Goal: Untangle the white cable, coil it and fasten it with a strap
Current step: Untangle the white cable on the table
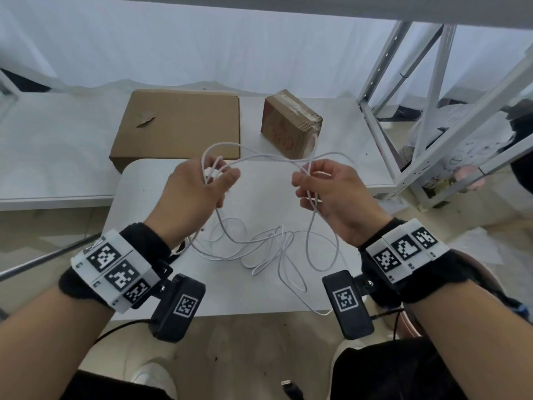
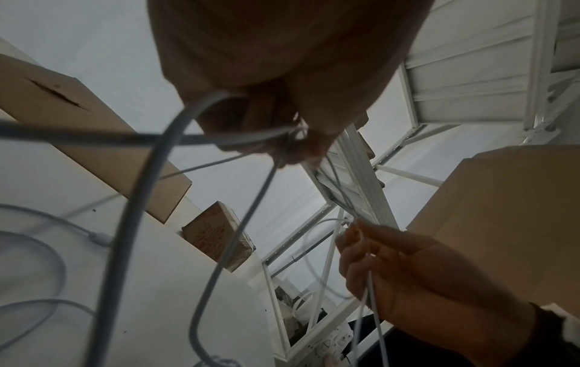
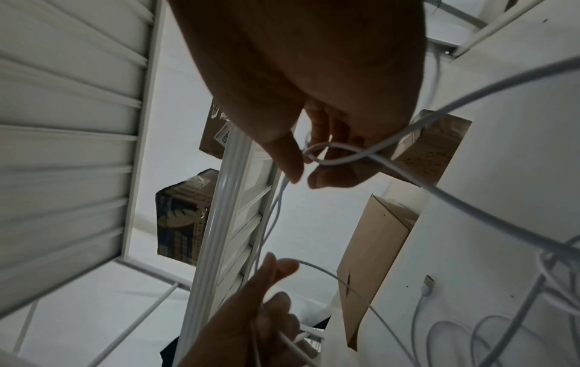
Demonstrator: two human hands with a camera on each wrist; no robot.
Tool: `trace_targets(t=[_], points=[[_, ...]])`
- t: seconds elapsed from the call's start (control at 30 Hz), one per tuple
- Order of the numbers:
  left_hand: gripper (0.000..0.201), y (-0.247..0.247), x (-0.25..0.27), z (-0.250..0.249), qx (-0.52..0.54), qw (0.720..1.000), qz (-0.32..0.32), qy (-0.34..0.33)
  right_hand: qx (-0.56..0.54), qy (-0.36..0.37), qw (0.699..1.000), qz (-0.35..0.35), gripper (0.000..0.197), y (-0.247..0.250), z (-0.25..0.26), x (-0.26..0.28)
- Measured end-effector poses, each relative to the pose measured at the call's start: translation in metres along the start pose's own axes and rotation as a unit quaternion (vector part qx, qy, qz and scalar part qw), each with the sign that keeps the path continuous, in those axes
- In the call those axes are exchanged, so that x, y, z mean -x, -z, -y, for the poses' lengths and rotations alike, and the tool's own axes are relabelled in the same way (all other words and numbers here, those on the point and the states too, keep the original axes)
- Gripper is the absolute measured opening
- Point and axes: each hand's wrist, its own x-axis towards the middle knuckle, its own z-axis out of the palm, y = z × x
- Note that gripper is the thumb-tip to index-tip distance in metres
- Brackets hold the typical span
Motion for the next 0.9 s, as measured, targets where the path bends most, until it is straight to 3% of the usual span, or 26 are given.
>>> trace_targets(t=[0.1,0.23,0.4,0.53,0.77,0.9], points=[[0.030,-0.002,0.003,-0.005,-0.008,1.000,0.019,0.002,-0.043,0.002,0.999,0.002,0.011,0.000,0.004,-0.001],[0.037,0.001,0.001,-0.008,0.063,0.998,-0.021,0.017,-0.049,0.022,0.998,-0.026,0.006,0.001,0.003,-0.003],[0.013,0.002,-0.001,-0.005,0.089,0.994,-0.066,-0.002,0.019,0.086,0.994,-0.063,0.020,0.004,0.000,-0.003],[0.003,0.007,-0.002,-0.006,0.063,0.989,-0.125,-0.051,-0.022,0.099,0.993,-0.068,0.028,0.003,0.004,-0.001],[0.020,0.009,0.001,-0.011,0.089,0.982,-0.153,-0.068,-0.113,0.060,0.989,0.069,0.016,0.002,0.013,0.004],[0.014,0.011,-0.003,-0.005,0.073,0.984,-0.145,-0.069,-0.115,0.058,0.987,0.098,0.013,0.003,0.011,0.003]])
